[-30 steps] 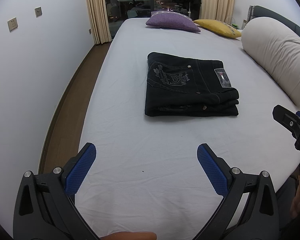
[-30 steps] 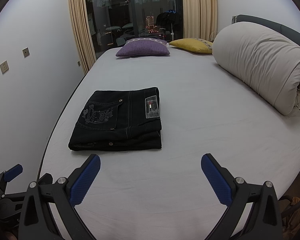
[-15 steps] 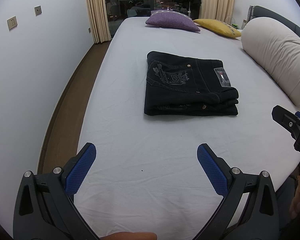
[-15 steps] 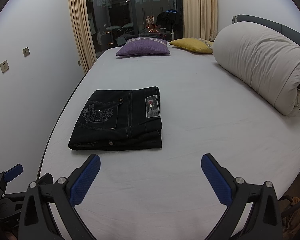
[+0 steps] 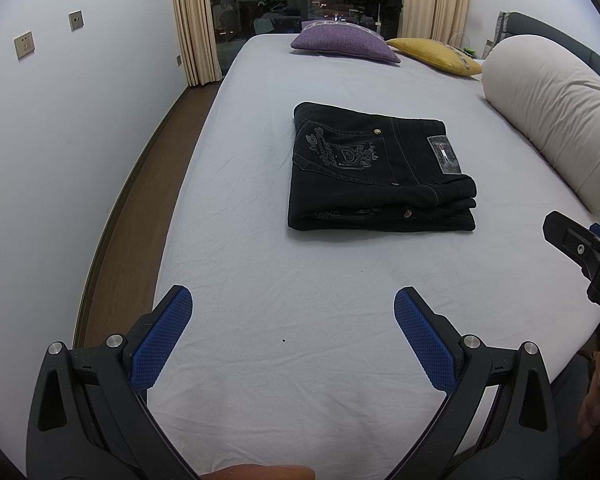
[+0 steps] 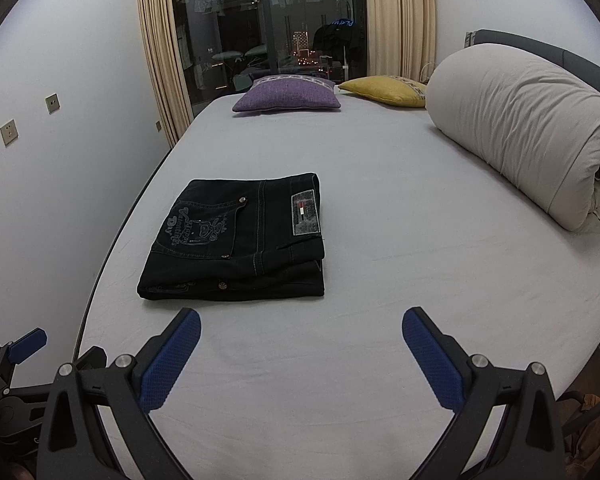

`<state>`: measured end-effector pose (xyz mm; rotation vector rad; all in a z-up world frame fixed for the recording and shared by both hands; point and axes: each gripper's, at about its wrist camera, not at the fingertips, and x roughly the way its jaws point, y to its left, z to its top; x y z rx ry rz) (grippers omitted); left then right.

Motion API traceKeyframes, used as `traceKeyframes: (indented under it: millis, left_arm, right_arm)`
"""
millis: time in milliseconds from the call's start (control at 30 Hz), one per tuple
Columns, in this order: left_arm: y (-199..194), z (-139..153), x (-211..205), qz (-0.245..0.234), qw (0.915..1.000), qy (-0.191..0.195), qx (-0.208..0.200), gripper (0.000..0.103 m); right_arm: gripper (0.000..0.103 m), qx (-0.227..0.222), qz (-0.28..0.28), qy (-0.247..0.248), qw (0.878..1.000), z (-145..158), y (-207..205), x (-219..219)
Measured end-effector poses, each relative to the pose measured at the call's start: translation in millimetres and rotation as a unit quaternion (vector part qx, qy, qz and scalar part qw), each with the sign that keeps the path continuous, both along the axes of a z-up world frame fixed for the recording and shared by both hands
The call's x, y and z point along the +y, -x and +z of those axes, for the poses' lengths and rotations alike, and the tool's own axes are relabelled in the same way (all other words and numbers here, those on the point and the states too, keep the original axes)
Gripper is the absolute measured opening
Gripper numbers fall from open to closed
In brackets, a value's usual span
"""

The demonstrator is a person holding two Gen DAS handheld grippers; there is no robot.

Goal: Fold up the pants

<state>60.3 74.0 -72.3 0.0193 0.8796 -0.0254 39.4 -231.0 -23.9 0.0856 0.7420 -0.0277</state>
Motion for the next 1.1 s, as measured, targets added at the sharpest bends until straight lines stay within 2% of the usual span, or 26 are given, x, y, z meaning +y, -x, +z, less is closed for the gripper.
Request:
traceKeyframes:
  millis: [1100]
  left_arm:
    - [1.1, 1.0, 0.5, -0.002, 1.0000, 0.001, -0.004, 0.103]
  right_arm:
    - [0.103, 0.003, 0.000, -0.001, 1.000, -2.5, 3.3, 1.8]
